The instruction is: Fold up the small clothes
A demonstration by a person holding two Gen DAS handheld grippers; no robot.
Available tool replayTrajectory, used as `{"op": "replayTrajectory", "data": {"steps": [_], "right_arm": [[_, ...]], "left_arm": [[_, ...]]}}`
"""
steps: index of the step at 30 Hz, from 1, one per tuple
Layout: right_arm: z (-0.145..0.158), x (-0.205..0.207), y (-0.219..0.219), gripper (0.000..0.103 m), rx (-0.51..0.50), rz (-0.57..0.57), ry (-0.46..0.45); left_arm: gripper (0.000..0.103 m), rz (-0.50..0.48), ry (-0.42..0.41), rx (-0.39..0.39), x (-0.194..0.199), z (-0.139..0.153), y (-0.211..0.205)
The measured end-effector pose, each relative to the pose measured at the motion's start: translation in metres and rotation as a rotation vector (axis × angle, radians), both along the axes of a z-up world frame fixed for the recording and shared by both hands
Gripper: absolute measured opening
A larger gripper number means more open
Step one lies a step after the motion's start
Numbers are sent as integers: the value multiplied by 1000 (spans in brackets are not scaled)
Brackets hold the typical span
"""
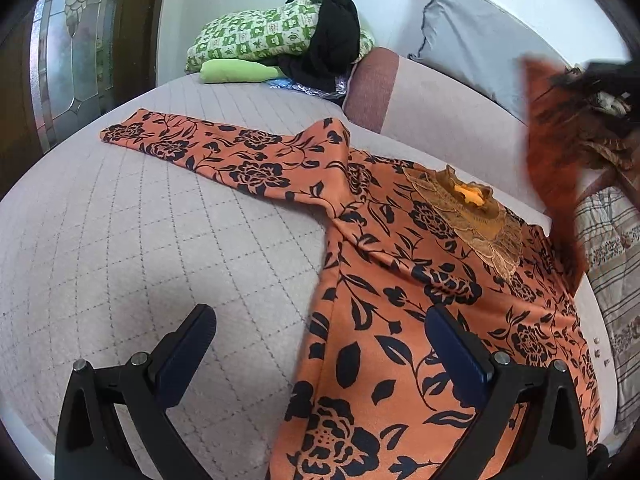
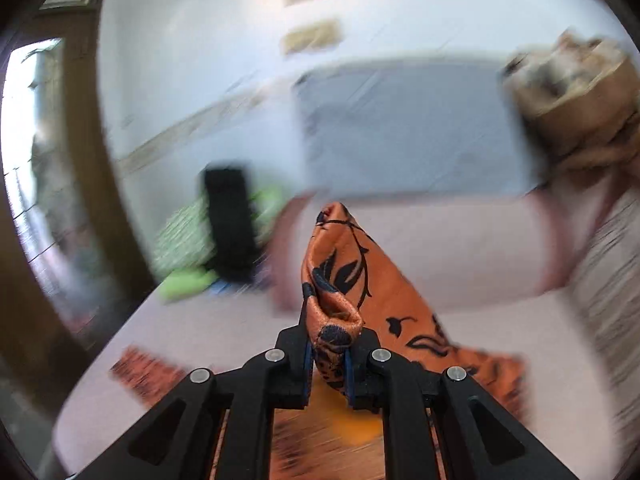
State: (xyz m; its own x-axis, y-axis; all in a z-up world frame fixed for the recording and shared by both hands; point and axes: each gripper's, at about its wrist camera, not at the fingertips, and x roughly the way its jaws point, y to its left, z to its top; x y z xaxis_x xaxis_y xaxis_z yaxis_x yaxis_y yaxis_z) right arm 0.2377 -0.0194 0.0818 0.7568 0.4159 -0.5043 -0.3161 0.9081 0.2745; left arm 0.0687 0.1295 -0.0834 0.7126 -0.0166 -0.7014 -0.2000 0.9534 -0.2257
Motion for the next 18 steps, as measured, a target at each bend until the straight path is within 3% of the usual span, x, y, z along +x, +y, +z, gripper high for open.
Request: {"op": "replayTrajectory", "data": {"steps": [1,2,3,4,6,7,11,15,16,18], "right_arm": [[-28,4,21,20,14,30,52],[-60,9,41,42,11,66,109],[-89,14,56,87,-12,85,159],[-124,20,67,99,-46,98,227],[-191,23,81,99,-80,167,408],[-207,15,77,99,-69,172,456],[-189,4,45,99,-20,163,377],[-161,18,-8,99,90,76,335],[-165,25,-9,100,113,55,363],[-215,47,-23,101,118,32,580]], "left_arm": [[103,2,1,-5,1,0,1],[103,4,4,-10,2,-1,2],[103,6,7,-13,2,-2,3],[103,8,10,-15,2,-2,4],[103,10,9,-19,2,-2,6],[103,13,7,-25,2,-2,7],[103,11,11,-46,5,-4,7],[103,7,17,-36,7,-5,3],[103,7,23,-38,8,-7,3],[103,6,54,-52,11,-14,4]]}}
